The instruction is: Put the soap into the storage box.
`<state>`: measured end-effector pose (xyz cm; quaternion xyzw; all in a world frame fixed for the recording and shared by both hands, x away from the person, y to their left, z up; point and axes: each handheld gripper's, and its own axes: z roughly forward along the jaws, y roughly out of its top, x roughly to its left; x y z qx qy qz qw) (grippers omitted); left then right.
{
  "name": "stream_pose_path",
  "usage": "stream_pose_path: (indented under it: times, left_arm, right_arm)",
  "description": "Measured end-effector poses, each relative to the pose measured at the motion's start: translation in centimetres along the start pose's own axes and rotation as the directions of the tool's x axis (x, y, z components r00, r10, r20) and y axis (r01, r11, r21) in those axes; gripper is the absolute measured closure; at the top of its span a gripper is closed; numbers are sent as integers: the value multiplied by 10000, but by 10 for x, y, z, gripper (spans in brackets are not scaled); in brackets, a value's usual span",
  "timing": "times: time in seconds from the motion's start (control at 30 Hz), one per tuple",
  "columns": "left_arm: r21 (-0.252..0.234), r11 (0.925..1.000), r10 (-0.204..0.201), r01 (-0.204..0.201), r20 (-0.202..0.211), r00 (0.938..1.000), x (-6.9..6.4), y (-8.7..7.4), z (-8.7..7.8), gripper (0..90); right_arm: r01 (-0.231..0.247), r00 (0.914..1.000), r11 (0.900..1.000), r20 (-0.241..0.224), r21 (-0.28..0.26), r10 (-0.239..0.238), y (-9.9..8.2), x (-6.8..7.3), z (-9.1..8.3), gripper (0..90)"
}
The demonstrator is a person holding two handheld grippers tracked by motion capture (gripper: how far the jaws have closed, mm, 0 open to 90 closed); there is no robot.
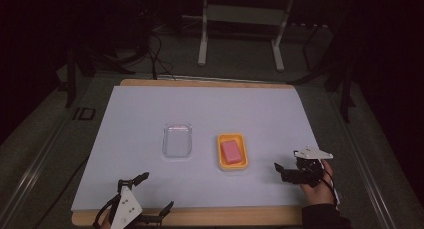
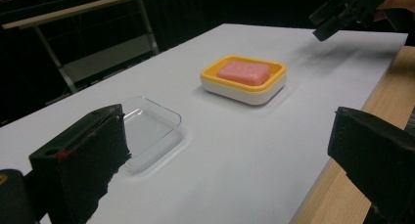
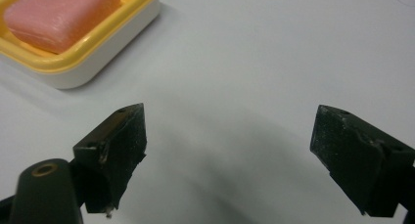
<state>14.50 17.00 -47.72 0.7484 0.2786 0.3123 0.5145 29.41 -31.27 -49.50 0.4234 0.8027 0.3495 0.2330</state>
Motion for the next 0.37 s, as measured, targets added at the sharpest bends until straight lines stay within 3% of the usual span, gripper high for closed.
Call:
stream_pose_path:
  times: [0.37]
  left_arm:
    - [10, 10000, -6, 6, -23, 10000, 0, 0, 0, 19]
  right_arm:
    - [-47, 9994, 9999, -343, 105, 51, -2, 0, 4, 133]
